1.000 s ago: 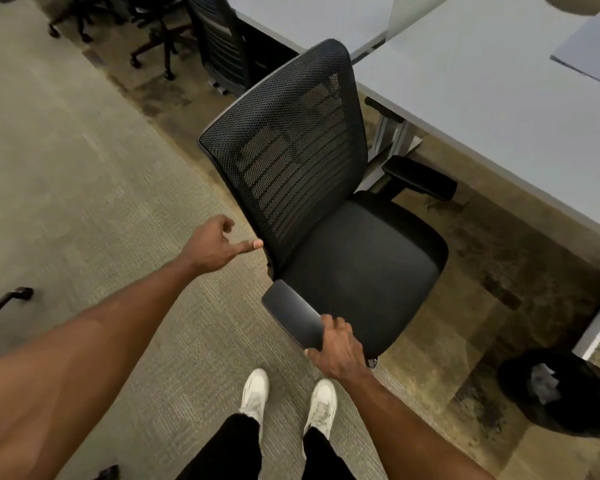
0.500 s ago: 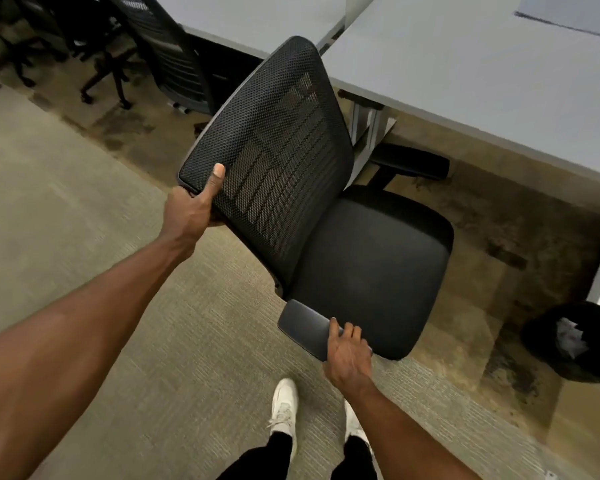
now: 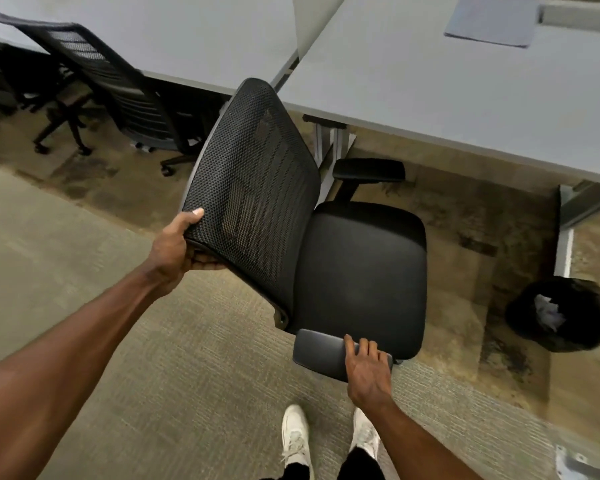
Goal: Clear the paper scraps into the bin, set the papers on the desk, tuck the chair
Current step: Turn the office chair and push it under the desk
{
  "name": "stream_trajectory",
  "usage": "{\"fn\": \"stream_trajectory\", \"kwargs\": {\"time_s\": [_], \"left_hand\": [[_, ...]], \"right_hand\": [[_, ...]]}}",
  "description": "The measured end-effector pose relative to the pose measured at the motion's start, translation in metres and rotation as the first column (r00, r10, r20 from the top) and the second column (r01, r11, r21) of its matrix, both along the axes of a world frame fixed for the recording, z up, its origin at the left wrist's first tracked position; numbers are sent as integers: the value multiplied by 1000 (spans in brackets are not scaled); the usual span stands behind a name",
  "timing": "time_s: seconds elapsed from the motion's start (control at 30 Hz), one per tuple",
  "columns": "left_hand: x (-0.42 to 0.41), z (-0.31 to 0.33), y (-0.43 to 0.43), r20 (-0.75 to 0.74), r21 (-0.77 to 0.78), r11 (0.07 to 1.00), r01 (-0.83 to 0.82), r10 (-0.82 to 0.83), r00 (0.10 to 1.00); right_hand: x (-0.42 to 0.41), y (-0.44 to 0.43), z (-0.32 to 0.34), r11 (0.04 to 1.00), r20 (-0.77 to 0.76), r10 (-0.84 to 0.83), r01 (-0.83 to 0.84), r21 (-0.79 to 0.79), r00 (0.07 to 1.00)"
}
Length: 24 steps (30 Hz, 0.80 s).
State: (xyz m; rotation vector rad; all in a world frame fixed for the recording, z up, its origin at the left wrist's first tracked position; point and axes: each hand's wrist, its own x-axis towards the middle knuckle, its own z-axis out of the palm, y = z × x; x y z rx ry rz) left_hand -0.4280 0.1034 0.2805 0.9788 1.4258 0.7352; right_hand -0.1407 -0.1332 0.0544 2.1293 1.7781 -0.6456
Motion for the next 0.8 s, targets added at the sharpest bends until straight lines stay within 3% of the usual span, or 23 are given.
{"fn": "stream_trajectory", "kwargs": {"time_s": [0.4,0.57,0.67,0.8], "left_hand": [[27,-2,-33,128,-81,994,79,-68,989],[53,-3,-47,174,-84,988,130,-114,978],[75,-4,-57,199,-105,980,167,-143,969],[111,-7,-75,277,-146,963,227,-181,944]], "right_hand": [[38,-18,6,997,51,-75,73,36,996],[62,-17,16,988,83,-149,152,-33,985],[73,-6,30,955,-1,-291,291,-52,957],[79,11,48,873,-261,-483,484,-67,836]]}}
